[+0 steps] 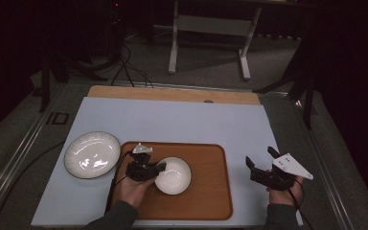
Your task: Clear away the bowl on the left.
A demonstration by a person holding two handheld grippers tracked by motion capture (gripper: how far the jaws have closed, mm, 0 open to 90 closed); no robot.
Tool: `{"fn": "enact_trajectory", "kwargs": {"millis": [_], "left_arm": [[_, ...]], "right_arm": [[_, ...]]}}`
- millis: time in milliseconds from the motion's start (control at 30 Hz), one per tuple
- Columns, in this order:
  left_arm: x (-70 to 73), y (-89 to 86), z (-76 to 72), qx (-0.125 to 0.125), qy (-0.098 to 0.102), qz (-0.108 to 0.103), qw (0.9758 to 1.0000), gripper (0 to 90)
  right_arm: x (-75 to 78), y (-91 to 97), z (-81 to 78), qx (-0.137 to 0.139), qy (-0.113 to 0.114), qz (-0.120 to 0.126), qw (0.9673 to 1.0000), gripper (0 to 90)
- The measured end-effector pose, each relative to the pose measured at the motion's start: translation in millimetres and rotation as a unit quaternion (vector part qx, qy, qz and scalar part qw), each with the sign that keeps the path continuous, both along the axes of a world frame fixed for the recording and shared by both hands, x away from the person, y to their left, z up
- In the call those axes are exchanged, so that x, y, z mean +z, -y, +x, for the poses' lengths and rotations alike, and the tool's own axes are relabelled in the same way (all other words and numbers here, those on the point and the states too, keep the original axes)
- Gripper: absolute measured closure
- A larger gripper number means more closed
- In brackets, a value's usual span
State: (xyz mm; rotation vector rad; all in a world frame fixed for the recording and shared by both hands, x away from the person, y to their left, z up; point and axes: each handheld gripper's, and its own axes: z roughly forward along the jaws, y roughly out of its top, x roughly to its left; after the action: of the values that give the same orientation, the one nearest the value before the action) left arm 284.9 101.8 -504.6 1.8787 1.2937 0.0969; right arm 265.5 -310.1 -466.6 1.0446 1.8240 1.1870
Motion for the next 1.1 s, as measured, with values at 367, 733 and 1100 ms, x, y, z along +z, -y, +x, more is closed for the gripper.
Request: {"fn": "enact_trajectory", "kwargs": {"millis": [367,733,1100], "left_arm": [[-7.4,0.6,2.6,0.008,-0.019,0.003,0.9998,80.0],[-12.8,-0.7,6.3,0.017,-0.025,0.012,0.9995,80.5],[-13.7,-1.7,8.1,0.031,-0.019,0.02,0.9991,68.8]], "right_arm": [[0.1,0.3,0.0,0.0,0.0,0.0,1.0,13.7],[0.0,0.1,0.0,0.0,0.0,0.0,1.0,13.7],[-0.1,-0.1,0.0,0.001,-0.001,-0.001,1.0,13.7]]}}
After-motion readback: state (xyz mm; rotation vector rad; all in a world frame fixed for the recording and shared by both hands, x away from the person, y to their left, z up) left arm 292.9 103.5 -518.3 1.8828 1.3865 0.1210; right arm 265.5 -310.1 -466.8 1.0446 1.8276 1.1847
